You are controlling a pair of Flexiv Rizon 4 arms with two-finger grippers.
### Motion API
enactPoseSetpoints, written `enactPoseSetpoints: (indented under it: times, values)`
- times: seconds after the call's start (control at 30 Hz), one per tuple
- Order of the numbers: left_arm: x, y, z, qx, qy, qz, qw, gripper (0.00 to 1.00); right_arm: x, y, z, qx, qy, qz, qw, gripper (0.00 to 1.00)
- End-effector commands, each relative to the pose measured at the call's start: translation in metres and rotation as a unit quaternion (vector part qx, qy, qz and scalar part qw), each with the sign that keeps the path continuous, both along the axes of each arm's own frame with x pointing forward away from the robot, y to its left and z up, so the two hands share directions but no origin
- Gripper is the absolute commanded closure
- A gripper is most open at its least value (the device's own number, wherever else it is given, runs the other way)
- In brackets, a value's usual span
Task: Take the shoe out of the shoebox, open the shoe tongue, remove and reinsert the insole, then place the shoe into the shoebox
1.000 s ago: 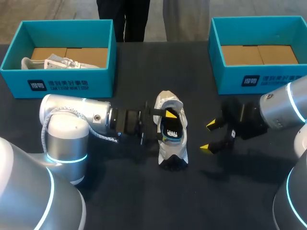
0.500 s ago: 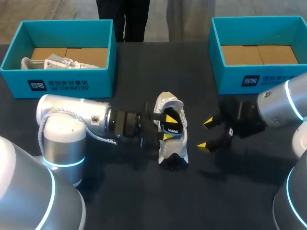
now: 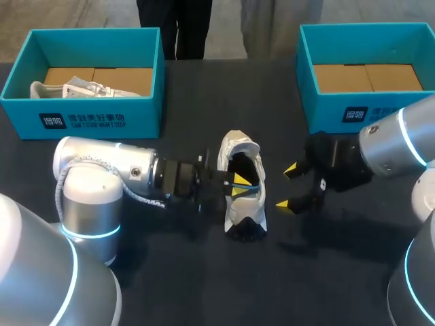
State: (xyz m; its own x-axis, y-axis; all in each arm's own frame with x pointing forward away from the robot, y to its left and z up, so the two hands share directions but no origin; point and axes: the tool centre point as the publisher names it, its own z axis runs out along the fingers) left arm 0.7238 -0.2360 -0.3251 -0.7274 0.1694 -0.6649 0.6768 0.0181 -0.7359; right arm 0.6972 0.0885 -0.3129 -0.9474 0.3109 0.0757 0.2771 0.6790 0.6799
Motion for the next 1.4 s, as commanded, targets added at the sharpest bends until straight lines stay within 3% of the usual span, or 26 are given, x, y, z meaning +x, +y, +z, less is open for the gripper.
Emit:
enactPoseSetpoints:
  times: [0.03,0.4,0.5,0.57,0.6,0.7,0.97,1.2,1.3,1.33,1.37,1.4]
  values:
    - [0.009,-0.004,-0.009,0.002,0.0,-0.005,1.0,1.0,-0.001,0.002,-0.003,-0.003,-0.001,-0.005,1.0,0.0]
    - [0.02,-0.002,-0.021,0.014,0.004,0.004,1.0,1.0,-0.002,-0.001,-0.004,-0.005,0.003,-0.01,1.0,0.0]
    - [0.016,-0.003,-0.016,0.009,0.003,0.003,1.0,0.75,-0.002,-0.001,-0.004,-0.006,0.004,-0.01,1.0,0.0]
    - [0.014,-0.002,-0.012,0.009,0.0,0.004,1.0,0.69,-0.002,-0.001,-0.004,-0.006,0.004,-0.01,1.0,0.0]
    - [0.013,-0.001,-0.01,0.007,-0.002,0.004,1.0,0.61,-0.002,-0.001,-0.004,-0.007,0.004,-0.01,1.0,0.0]
    - [0.01,0.003,-0.005,0.006,-0.007,0.007,1.0,0.56,-0.002,-0.001,-0.004,-0.008,0.004,-0.009,1.0,0.0]
    - [0.004,0.006,0.013,0.001,-0.023,0.008,1.0,0.59,-0.003,0.0,-0.003,-0.009,0.002,-0.009,1.0,0.0]
    - [-0.001,0.007,0.014,0.007,-0.023,0.005,1.0,0.68,-0.007,0.001,-0.004,-0.008,0.003,-0.012,1.0,0.0]
    - [-0.003,0.008,0.012,0.009,-0.02,0.005,1.0,0.87,-0.009,0.0,-0.005,-0.007,0.003,-0.014,1.0,0.0]
    - [-0.003,0.008,0.012,0.009,-0.019,0.006,1.0,0.89,-0.01,0.0,-0.005,-0.007,0.004,-0.014,1.0,0.0]
    - [-0.003,0.009,0.012,0.011,-0.018,0.007,1.0,0.98,-0.01,0.0,-0.004,-0.007,0.004,-0.014,1.0,0.0]
    - [-0.004,0.009,0.012,0.01,-0.018,0.007,1.0,1.0,-0.01,-0.001,-0.004,-0.007,0.004,-0.015,1.0,0.0]
